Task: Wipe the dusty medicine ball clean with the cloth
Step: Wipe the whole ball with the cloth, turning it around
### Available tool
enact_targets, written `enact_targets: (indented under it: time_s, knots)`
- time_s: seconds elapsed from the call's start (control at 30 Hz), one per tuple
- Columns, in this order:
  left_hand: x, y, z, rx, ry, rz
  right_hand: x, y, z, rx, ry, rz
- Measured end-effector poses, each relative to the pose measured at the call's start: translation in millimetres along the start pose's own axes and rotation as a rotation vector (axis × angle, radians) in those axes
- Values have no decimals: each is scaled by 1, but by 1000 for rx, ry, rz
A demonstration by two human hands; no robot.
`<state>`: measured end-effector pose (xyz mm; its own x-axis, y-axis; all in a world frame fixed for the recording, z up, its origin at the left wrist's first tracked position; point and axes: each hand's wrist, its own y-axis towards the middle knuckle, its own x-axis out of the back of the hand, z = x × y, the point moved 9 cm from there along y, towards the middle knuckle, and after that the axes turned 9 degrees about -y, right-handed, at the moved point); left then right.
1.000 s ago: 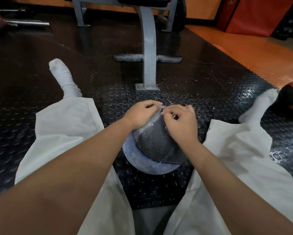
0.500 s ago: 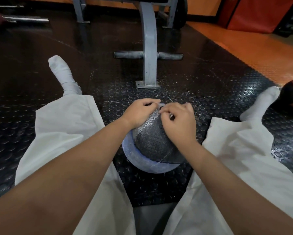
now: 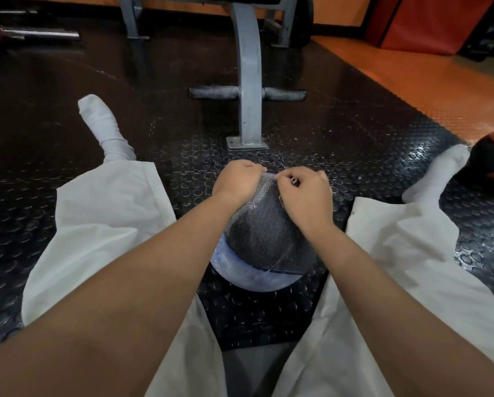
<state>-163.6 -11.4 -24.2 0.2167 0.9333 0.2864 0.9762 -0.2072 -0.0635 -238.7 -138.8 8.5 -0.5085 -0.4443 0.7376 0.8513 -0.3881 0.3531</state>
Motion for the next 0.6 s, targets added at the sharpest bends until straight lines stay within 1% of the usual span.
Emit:
enact_targets:
  time_s: [0.07, 0.13, 0.17, 0.2, 0.23, 0.33, 0.37, 0.4, 0.43, 0.5, 0.6]
  knots:
    - [4, 1, 1, -5, -16, -2, 8, -24, 17, 172, 37, -89]
    - [7, 1, 4, -13, -35, 17, 11, -40, 31, 337, 57, -106]
    - [7, 1, 5, -16, -43, 27, 10, -38, 32, 372, 64, -90]
    - [7, 0, 6, -15, -49, 38, 8, -30, 29, 352, 75, -60]
    - [6, -1, 7, -19, -53, 47, 6, -20, 23, 286, 86, -29]
    - [3, -6, 3, -34, -50, 33, -5, 11, -4, -23, 93, 103]
    - [3, -7, 3, -33, -36, 21, -9, 16, -10, -99, 86, 139]
    - [2, -7, 2, -31, -19, 10, -10, 18, -12, -135, 76, 149]
    - [2, -8, 1, -29, -3, -1, -10, 17, -11, -137, 68, 142]
    - [4, -6, -1, -25, 9, -15, -5, 7, -2, -82, 56, 89]
    - [7, -4, 1, -21, -14, -13, 5, -19, 16, 85, 27, -22]
